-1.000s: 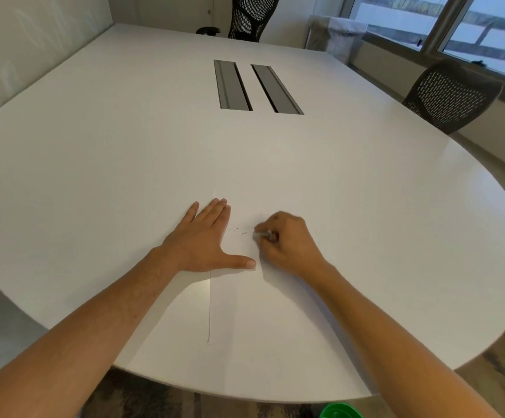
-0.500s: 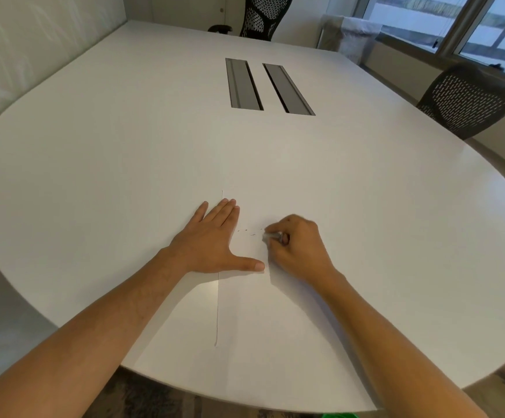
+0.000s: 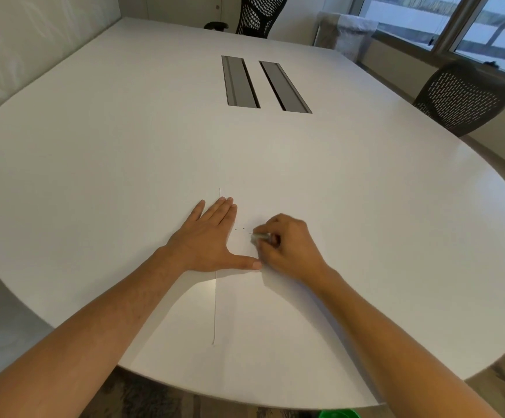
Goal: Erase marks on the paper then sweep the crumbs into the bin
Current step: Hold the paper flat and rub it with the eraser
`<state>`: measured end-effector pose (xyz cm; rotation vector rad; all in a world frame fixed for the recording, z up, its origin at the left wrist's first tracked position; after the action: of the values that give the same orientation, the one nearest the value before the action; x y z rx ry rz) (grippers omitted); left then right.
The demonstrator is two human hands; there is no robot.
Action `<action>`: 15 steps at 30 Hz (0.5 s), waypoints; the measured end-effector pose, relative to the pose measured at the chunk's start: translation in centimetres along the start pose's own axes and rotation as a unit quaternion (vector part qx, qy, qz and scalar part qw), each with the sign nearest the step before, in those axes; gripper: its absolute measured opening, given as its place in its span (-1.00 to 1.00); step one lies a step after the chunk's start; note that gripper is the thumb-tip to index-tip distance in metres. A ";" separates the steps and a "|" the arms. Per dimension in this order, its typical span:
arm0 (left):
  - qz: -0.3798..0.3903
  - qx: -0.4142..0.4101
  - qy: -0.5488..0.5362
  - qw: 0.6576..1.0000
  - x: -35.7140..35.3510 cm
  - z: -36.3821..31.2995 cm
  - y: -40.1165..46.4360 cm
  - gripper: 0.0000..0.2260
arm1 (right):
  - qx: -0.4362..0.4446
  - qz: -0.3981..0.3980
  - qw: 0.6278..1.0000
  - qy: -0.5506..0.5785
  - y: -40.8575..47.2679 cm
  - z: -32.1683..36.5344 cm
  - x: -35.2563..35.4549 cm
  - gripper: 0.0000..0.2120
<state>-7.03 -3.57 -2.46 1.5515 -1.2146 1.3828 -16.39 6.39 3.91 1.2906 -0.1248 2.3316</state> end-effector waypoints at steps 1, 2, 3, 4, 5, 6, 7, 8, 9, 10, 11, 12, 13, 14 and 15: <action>0.001 0.001 -0.003 1.000 0.0 0.0 0.0 0.23 | -0.014 -0.011 1.000 -0.006 1.2 -0.5 0.3 -0.84; 0.001 0.002 -0.003 1.000 0.0 0.0 0.0 0.23 | -0.033 -0.023 0.999 -0.011 2.6 -1.2 0.4 -0.84; 0.000 0.003 -0.002 1.000 0.0 0.0 0.0 0.23 | -0.055 -0.030 0.998 -0.014 4.1 -2.0 0.6 -0.84; 0.000 0.004 -0.001 1.000 0.1 0.0 0.0 0.23 | -0.077 -0.034 0.996 -0.011 5.3 -2.7 0.7 -0.84; 0.000 0.004 0.000 1.000 0.1 0.0 0.0 0.23 | -0.094 -0.037 0.995 -0.009 6.2 -3.1 0.7 -0.84; 0.000 0.004 0.001 1.000 0.0 0.0 0.0 0.23 | -0.098 -0.037 0.994 -0.010 6.5 -3.2 0.6 -0.84; -0.001 0.004 0.001 1.000 0.0 0.1 0.0 0.22 | -0.090 -0.031 0.995 -0.020 6.3 -2.8 0.4 -0.85; -0.003 0.003 0.001 1.000 0.0 0.1 0.0 0.22 | -0.072 -0.025 0.997 -0.032 5.7 -2.3 0.1 -0.85; -0.004 0.003 -0.001 1.000 0.0 0.1 0.0 0.22 | -0.046 -0.019 0.998 -0.039 4.5 -1.5 -0.1 -0.86; -0.004 0.003 -0.003 1.000 0.0 0.1 0.1 0.22 | -0.020 -0.010 0.999 -0.040 3.2 -0.7 -0.5 -0.88; -0.004 0.002 -0.003 1.000 -0.1 0.1 0.1 0.22 | 0.002 0.003 0.999 -0.033 1.8 0.1 -0.7 -0.89; -0.004 0.001 -0.002 1.000 -0.1 0.1 0.1 0.22 | 0.016 0.014 1.000 -0.017 0.9 0.5 -0.8 -0.88; -0.005 0.000 -0.001 1.000 -0.1 0.0 0.1 0.22 | 0.023 0.019 1.000 -0.004 0.5 0.6 -0.8 -0.86; -0.006 0.000 -0.002 1.000 -0.1 0.0 0.1 0.22 | 0.023 0.017 1.000 0.002 0.6 0.5 -0.6 -0.85; -0.005 0.001 -0.004 1.000 -0.1 0.0 0.0 0.23 | 0.016 0.008 1.000 0.001 1.2 0.2 -0.3 -0.85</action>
<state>-7.04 -3.60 -2.55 1.5631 -1.2091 1.3726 -16.58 5.17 3.92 1.3061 -0.0990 2.3584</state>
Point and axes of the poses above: each hand's wrist, its own y-axis towards the middle knuckle, its own x-axis out of the back of the hand, z = x × y, the point moved 8 cm from there along y, towards the middle knuckle, and after that the axes turned 14 degrees about -x, right-handed, at the moved point
